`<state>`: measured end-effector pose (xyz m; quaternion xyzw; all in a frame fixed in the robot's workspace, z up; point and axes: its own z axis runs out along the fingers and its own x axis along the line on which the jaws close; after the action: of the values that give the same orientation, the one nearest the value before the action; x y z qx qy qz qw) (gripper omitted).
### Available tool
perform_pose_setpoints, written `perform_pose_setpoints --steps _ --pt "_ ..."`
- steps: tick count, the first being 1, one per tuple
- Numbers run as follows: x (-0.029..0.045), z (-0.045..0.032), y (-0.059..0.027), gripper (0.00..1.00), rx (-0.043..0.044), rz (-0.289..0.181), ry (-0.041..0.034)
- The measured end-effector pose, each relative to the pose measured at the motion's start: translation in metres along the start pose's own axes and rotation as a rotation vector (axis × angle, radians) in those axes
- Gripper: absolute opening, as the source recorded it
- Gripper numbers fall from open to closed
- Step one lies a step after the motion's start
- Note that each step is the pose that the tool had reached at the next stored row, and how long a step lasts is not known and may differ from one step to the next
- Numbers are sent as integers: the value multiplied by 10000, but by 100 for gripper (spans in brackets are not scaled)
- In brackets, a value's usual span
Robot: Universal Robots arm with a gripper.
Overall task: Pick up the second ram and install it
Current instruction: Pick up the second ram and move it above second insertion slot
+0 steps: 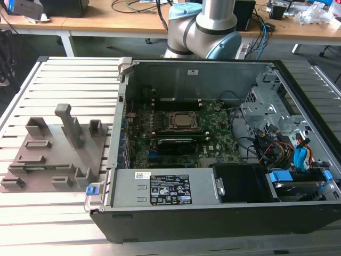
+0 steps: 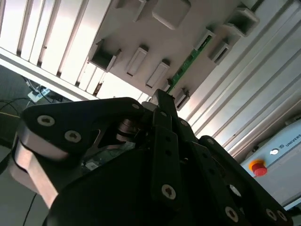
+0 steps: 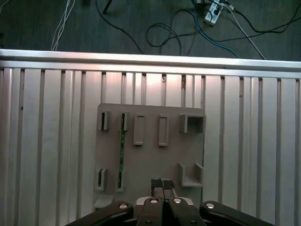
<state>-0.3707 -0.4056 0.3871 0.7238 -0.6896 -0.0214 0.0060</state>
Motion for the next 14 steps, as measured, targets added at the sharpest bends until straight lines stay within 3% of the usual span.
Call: perform_pose_setpoints --steps 9,14 --pt "0 0 0 11 -30 -1324 58" --pt "0 0 0 11 -56 -2413 108"
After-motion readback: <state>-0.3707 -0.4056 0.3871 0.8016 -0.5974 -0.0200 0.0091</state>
